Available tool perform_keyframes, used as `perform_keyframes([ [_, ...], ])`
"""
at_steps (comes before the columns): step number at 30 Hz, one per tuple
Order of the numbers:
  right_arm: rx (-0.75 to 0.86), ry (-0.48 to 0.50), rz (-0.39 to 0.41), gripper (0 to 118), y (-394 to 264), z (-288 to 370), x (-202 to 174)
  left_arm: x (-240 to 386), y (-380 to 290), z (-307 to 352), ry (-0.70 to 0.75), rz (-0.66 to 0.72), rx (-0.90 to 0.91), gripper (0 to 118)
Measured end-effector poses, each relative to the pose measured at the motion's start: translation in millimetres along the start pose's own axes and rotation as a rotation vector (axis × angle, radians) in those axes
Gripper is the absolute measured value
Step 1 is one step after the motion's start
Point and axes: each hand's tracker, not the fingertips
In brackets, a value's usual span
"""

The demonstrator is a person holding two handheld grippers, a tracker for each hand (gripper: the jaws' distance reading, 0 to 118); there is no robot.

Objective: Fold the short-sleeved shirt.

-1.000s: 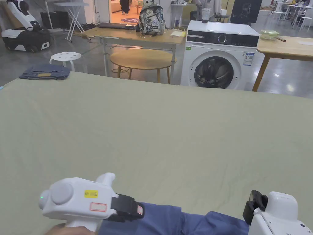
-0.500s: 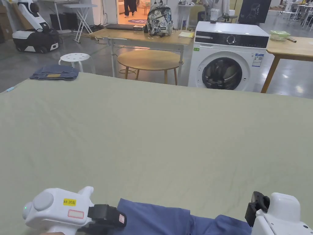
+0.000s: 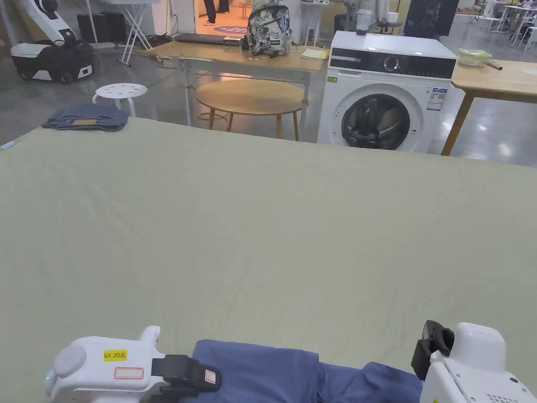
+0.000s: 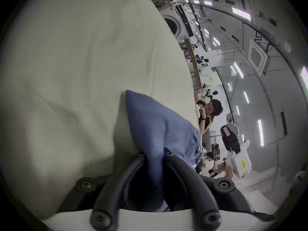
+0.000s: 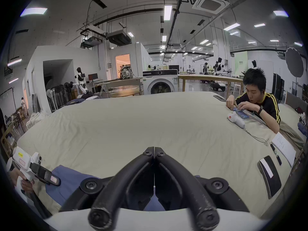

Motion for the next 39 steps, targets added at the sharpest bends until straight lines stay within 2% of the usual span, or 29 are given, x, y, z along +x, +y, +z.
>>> perform_keyframes([
  [6,0.020,-0.003,0.019,0,3,1,1,28,10,42,0.040,-0.066,0.062,5],
  [11,0.050,-0.013,0.034,0,6,3,-1,43,25,98,0.166,-0.139,0.116,5],
  [16,0.116,-0.039,0.092,0,7,7,-10,74,24,131,0.304,-0.190,0.152,5],
  [18,0.155,-0.048,0.118,0,7,10,-13,76,28,137,0.286,-0.174,0.145,5],
  [23,0.189,-0.049,0.138,0,11,15,-18,106,22,125,0.297,-0.202,0.135,5],
  [27,0.183,-0.045,0.144,0,12,15,-17,126,25,105,0.253,-0.251,0.096,5],
  [28,0.181,-0.046,0.144,0,12,15,-17,135,26,98,0.270,-0.302,0.094,5],
  [39,0.149,-0.067,0.143,0,6,17,-4,208,6,-5,0.213,-0.388,-0.099,5],
])
